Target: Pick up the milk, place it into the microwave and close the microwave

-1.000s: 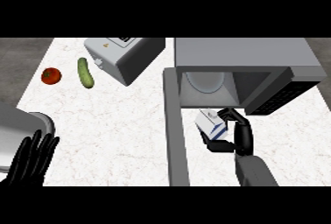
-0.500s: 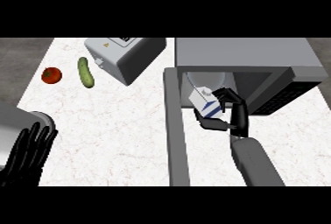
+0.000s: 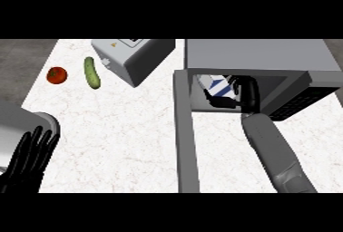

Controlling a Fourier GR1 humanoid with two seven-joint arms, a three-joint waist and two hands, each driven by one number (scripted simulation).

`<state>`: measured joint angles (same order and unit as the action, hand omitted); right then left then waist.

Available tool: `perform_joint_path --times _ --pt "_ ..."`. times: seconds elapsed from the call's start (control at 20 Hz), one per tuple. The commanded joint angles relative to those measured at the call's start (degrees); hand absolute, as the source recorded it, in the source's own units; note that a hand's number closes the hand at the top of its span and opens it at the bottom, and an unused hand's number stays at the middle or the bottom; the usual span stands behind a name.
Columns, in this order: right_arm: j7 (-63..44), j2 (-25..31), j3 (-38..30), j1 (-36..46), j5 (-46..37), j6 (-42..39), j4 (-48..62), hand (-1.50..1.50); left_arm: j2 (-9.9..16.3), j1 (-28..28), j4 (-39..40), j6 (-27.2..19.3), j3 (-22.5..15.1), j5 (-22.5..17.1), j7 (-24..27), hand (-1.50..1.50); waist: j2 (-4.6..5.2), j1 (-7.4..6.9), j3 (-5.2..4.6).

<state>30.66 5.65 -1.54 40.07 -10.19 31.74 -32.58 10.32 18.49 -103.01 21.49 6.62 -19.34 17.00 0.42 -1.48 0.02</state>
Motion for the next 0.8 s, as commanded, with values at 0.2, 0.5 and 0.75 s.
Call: perform_joint_path --times 0.2,0.5,0.75 --pt "2.34 1.85 -3.44 9.87 -2.78 6.37 17.32 1.5 1.72 -0.35 0.21 2.94 1.57 -2.67 -1.26 -1.5 0.54 -1.39 0.07" --pt "-2.15 5.98 -2.43 16.29 -6.42 13.54 22.63 1.5 0.49 -4.55 -0.23 -2.51 -0.56 4.1 -3.02 -1.5 1.34 -2.77 0.15" --pt "-1.87 8.9 -4.73 16.99 -5.34 17.72 24.26 1.5 0.84 -4.27 0.65 -2.19 -1.34 7.06 -1.71 -1.5 2.12 -4.09 0.23"
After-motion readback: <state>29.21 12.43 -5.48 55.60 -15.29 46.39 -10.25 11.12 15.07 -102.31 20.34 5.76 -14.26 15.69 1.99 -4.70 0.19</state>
